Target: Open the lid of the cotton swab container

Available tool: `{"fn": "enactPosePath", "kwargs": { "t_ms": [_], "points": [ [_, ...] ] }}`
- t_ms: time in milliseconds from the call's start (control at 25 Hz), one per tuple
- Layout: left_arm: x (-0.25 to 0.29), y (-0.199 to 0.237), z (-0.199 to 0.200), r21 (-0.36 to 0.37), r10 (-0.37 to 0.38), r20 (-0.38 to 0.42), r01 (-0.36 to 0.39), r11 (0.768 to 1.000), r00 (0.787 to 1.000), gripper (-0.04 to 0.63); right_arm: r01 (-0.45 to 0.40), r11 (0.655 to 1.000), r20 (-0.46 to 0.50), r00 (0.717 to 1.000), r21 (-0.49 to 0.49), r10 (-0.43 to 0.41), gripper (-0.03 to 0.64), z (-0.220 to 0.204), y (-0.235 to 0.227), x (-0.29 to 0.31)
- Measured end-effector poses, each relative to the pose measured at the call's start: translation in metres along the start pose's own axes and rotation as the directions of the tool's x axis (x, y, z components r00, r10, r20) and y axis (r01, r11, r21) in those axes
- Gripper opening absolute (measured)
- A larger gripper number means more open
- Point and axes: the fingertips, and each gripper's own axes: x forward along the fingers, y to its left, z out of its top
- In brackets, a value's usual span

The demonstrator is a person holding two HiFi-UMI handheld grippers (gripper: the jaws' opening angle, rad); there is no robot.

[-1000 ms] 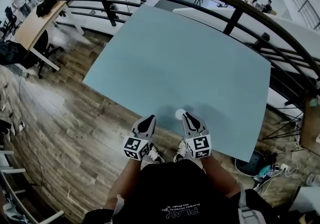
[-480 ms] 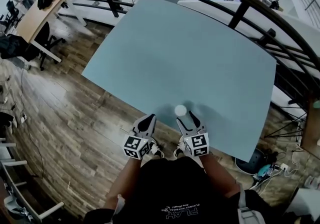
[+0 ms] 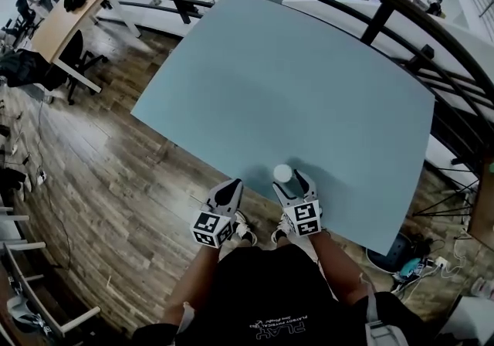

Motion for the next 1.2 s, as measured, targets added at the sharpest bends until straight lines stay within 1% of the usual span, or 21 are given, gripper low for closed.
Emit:
{"fn": "enactPosePath", "kwargs": {
  "t_ms": [200,360,440,520,600,720,880,1040,1200],
  "points": [
    [0.002,-0.001,-0.003,-0.013,0.002,-0.009,-0.003,1.0,1.0,0.012,-0.022,0.999,-0.03,0.999,-0.026,0.021,0.291,-0.01,-0.002,0.013],
    [0.002,-0.001,0.003,-0.021,0.011,0.004,-0.01,1.0,1.0,0.012,-0.037,0.999,-0.025,0.999,-0.019,0.036,0.291,-0.008,0.001,0.015],
    [0.001,-0.001,0.0,-0.007,0.005,0.001,-0.005,1.0,1.0,0.012,-0.031,0.999,-0.019,0.999,-0.025,0.03,0.29,-0.01,0.0,0.016],
    [-0.001,-0.001,-0.007,0.023,0.008,-0.018,-0.007,1.0,1.0,0.012,-0.029,0.999,-0.015,0.999,-0.024,0.029,0.29,-0.01,0.002,0.016],
    [-0.001,-0.001,-0.01,0.039,0.013,-0.026,-0.012,0.999,1.0,0.012,-0.021,1.0,-0.013,1.0,-0.018,0.02,0.258,-0.01,-0.001,0.015],
    [0.002,0.0,-0.01,0.022,0.019,-0.023,-0.019,1.0,1.0,0.012,-0.022,1.0,-0.002,1.0,-0.001,0.022,0.254,-0.005,-0.004,0.016],
    [0.001,0.001,-0.018,0.011,0.018,-0.039,-0.018,1.0,0.999,0.012,-0.031,1.0,-0.002,1.0,-0.002,0.031,0.252,-0.007,-0.002,0.016],
    [0.0,-0.002,-0.001,-0.042,0.022,0.012,-0.022,0.999,1.0,0.012,-0.038,0.999,-0.001,0.999,-0.016,0.038,0.25,-0.01,-0.002,0.013],
    [0.004,-0.001,-0.001,-0.027,0.016,0.022,-0.015,1.0,1.0,0.012,-0.042,0.999,-0.008,0.999,-0.019,0.042,0.25,-0.008,-0.002,0.013]
  ]
}}
